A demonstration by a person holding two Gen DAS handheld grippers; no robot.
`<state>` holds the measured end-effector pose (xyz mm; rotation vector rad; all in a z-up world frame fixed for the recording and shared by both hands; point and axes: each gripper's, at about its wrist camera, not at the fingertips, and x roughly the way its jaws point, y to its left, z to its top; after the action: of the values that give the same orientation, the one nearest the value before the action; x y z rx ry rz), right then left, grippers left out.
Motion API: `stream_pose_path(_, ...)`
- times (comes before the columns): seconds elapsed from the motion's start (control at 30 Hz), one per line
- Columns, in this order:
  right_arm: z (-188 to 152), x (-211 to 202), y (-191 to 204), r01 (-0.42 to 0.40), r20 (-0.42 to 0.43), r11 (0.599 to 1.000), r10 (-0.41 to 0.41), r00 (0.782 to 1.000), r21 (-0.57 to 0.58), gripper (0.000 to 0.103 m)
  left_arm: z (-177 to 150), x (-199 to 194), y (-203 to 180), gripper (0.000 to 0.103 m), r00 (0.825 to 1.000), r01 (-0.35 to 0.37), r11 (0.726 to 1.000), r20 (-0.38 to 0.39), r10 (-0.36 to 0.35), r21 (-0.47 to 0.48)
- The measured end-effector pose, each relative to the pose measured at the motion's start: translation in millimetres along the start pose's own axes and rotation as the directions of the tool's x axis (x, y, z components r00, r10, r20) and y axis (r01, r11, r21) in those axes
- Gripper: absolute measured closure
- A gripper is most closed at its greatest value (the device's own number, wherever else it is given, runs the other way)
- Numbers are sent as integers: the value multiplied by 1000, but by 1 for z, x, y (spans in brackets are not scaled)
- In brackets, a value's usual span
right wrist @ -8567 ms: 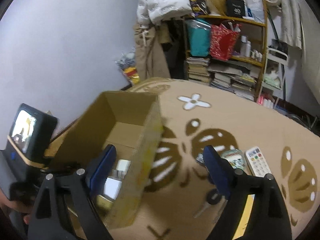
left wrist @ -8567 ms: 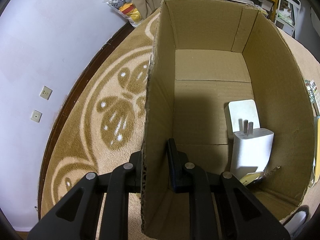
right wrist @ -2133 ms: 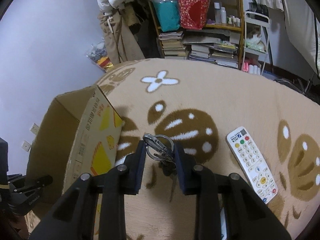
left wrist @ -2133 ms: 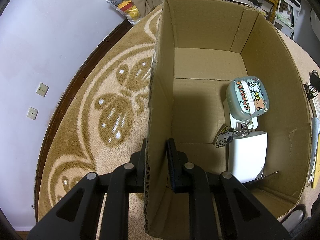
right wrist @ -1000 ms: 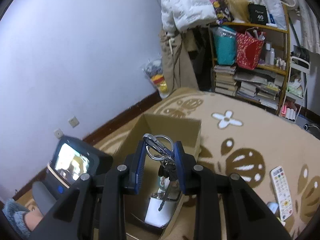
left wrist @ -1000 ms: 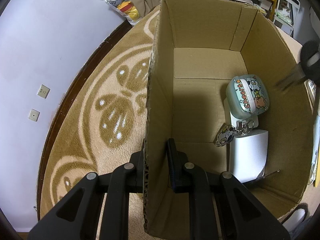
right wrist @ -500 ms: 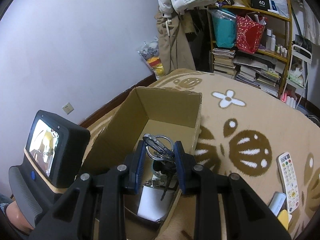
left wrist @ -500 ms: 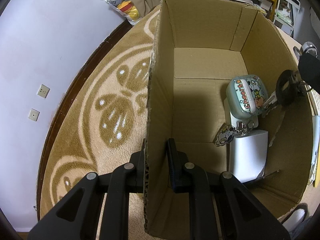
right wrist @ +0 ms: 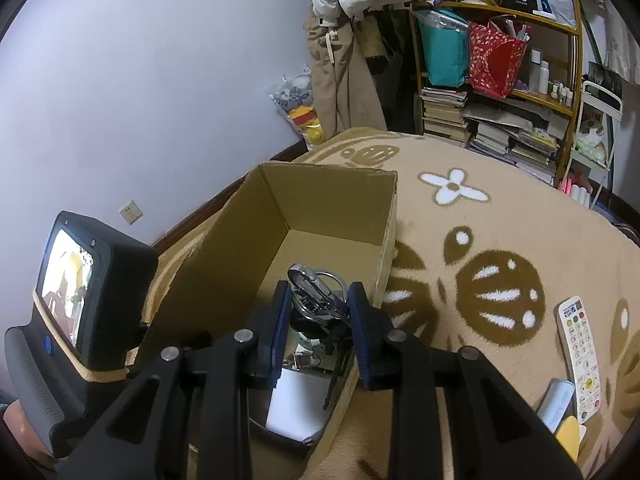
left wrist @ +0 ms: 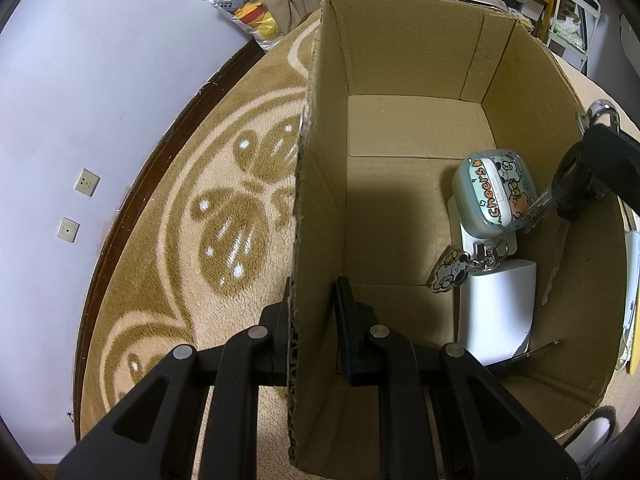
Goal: Organize rigid objects
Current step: 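Carry the black-headed keys into the box and release them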
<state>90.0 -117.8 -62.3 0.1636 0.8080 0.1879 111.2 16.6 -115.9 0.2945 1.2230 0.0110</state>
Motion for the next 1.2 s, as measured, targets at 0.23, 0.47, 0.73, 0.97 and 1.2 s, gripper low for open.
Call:
stream_pose_path(0.23, 0, 1, -2, 17, 3, 1000, -17, 1000, 10, 72, 0, 0, 0, 86, 1000, 1, 1000, 0, -1, 0)
stream_pose_path(0.47, 0, -4, -4, 23, 10, 1000, -24, 1000, 16, 71, 0, 1, 3, 86, 1000, 6, 1000, -1, -6, -3)
stream_pose_path(0.73, 0, -6, -3, -1, 0, 1000, 1, 1000, 12, 54, -1, -1, -1, 86, 1000, -11, 1000, -2, 11, 11)
stream_pose_path(0.97, 2, -17, -4, 10, 23, 1000, -11, 1000, 17, 35, -1, -1, -1, 86, 1000, -7, 1000, -2, 7, 8)
stream_pose_path(1.2, 0, -32, -26, 108, 23, 991, -110, 994, 78, 5, -1, -1, 0, 86, 1000, -3, 1000, -3, 3, 7)
